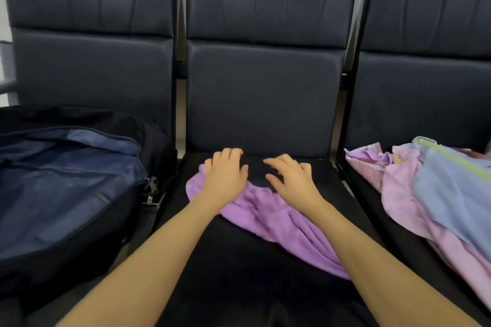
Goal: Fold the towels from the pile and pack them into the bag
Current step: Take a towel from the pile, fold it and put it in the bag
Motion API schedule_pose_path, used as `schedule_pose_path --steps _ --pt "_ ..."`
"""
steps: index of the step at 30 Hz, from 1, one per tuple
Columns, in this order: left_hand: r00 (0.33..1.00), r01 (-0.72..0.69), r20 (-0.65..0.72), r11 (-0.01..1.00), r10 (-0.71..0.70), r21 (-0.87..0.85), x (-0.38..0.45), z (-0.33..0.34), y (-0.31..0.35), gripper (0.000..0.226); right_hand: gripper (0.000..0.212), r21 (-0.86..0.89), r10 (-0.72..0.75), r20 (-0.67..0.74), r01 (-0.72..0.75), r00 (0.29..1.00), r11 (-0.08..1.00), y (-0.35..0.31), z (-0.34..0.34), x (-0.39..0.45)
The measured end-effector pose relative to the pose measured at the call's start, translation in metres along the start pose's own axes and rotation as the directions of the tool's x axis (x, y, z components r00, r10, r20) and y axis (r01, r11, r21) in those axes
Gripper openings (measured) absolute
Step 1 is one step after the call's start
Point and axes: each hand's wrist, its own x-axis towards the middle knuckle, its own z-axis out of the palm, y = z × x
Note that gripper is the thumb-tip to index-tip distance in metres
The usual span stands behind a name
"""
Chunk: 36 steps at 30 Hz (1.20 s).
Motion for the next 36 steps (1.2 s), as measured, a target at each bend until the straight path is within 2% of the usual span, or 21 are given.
schedule_pose_path --steps 2,5,8,10,11,14,18,22,24,26,28,30,32,33,34,36 --pt "0.996 -0.049 0.069 0.998 0.048 0.024 -0.025 0.016 0.01 0.037 0.029 0.017 0.06 0.068 -0.061 0.996 0.998 0.015 0.004 -0.029" --pt "0.972 -0.15 0.195 0.985 0.131 0.082 -0.056 0.035 0.032 0.038 0.026 -0.07 0.123 0.167 -0.113 0.978 0.991 0.038 0.007 -0.07" --pt "0.919 -0.256 0.338 0.96 0.204 0.114 -0.075 0.052 0.052 0.041 0.038 -0.208 0.148 0.29 -0.088 0.946 0.974 0.051 0.005 -0.1" --pt "0.868 -0.291 0.45 0.95 0.211 0.115 -0.084 0.066 0.06 0.044 0.064 -0.286 0.16 0.411 -0.039 0.898 0.957 0.057 0.001 -0.115" --pt "0.835 -0.31 0.51 0.943 0.208 0.123 -0.088 0.073 0.062 0.047 0.067 -0.306 0.183 0.466 -0.036 0.866 0.951 0.059 0.001 -0.12" --pt "0.756 -0.327 0.636 0.93 0.152 0.167 -0.096 0.088 0.058 0.052 0.054 -0.27 0.226 0.579 -0.076 0.784 0.96 0.054 0.006 -0.132" --pt "0.758 -0.366 0.64 0.894 0.125 0.26 -0.102 0.078 0.038 0.051 0.058 -0.166 0.224 0.649 -0.152 0.727 0.974 0.03 0.02 -0.133" --pt "0.765 -0.379 0.636 0.869 0.1 0.319 -0.112 0.061 0.006 0.05 0.057 -0.055 0.161 0.682 -0.169 0.714 0.984 0.002 0.03 -0.123" --pt "0.781 -0.332 0.62 0.893 0.08 0.303 -0.118 0.055 -0.004 0.049 0.053 0.117 0.127 0.643 -0.261 0.755 0.958 -0.007 0.033 -0.12" --pt "0.829 -0.33 0.546 0.896 0.124 0.298 -0.121 0.054 -0.005 0.045 0.04 0.211 0.185 0.509 -0.331 0.841 0.92 -0.008 0.03 -0.119" --pt "0.871 -0.363 0.453 0.87 0.19 0.334 -0.12 0.06 -0.001 0.039 0.03 -0.008 0.259 0.309 -0.27 0.915 0.963 0.0 0.028 -0.118" --pt "0.916 -0.37 0.31 0.839 0.256 0.399 -0.118 0.069 0.005 0.022 0.029 -0.185 0.291 0.168 -0.259 0.942 0.948 0.009 0.028 -0.119" --pt "0.932 -0.354 0.22 0.849 0.287 0.393 -0.117 0.076 0.012 0.022 0.033 -0.242 0.314 0.16 -0.271 0.936 0.932 0.015 0.031 -0.121" --pt "0.929 -0.341 0.266 0.875 0.258 0.343 -0.119 0.075 0.017 0.024 0.036 -0.249 0.32 0.184 -0.271 0.929 0.93 0.017 0.033 -0.122" --pt "0.935 -0.314 0.263 0.902 0.239 0.297 -0.119 0.077 0.019 0.024 0.039 -0.247 0.317 0.204 -0.265 0.926 0.932 0.018 0.035 -0.124" --pt "0.948 -0.292 0.215 0.905 0.233 0.309 -0.12 0.08 0.019 0.025 0.039 -0.265 0.3 0.214 -0.24 0.93 0.934 0.02 0.04 -0.127"
